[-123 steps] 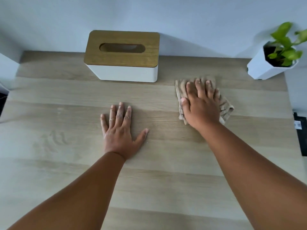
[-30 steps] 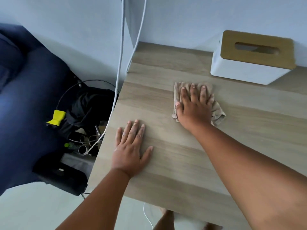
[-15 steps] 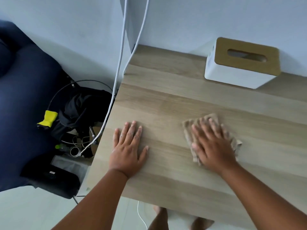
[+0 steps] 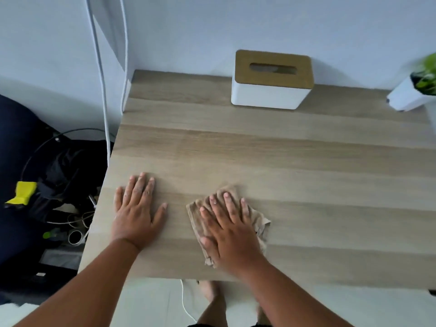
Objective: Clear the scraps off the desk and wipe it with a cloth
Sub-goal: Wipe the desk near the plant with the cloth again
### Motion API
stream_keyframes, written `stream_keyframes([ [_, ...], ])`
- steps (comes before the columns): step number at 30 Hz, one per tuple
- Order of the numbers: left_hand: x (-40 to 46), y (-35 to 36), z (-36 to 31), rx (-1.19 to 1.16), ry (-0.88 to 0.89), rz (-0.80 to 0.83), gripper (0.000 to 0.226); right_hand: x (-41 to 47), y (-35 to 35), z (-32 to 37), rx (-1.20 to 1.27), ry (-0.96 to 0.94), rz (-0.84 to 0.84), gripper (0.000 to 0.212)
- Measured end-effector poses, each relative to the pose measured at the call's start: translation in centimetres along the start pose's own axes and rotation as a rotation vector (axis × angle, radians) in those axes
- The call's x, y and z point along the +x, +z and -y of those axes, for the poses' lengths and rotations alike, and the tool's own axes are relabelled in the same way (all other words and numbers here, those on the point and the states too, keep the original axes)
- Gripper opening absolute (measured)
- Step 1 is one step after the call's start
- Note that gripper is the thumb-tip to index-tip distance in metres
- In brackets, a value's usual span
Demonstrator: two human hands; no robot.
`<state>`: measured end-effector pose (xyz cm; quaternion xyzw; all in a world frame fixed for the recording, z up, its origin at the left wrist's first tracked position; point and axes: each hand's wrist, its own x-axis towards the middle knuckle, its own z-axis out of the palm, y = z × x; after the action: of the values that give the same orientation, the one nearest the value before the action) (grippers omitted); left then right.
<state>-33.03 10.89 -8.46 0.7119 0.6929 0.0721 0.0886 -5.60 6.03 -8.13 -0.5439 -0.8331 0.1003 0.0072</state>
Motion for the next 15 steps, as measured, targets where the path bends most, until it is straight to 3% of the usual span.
stream_keyframes([
  [3, 0.0, 0.3, -0.3, 0.002, -0.031, 0.004, 0.084, -5.3, 0.1, -3.1, -0.018, 0.014, 0.007, 0.071],
  [7, -0.1, 1.1, -3.0, 0.030, -0.077, 0.037, 0.091, -10.9, -1.2, -9.7, -0.029, 0.225, 0.025, 0.069],
  [12, -1.0, 2.7, -10.3, 0.002, 0.118, 0.059, 0.091, -14.2, -3.6, -20.5, -0.060, 0.675, 0.054, 0.071],
  [15, -1.2, 3.7, -15.0, 0.002, 0.210, 0.059, 0.090, -11.8, -4.4, -22.6, -0.017, 0.842, 0.037, 0.073],
])
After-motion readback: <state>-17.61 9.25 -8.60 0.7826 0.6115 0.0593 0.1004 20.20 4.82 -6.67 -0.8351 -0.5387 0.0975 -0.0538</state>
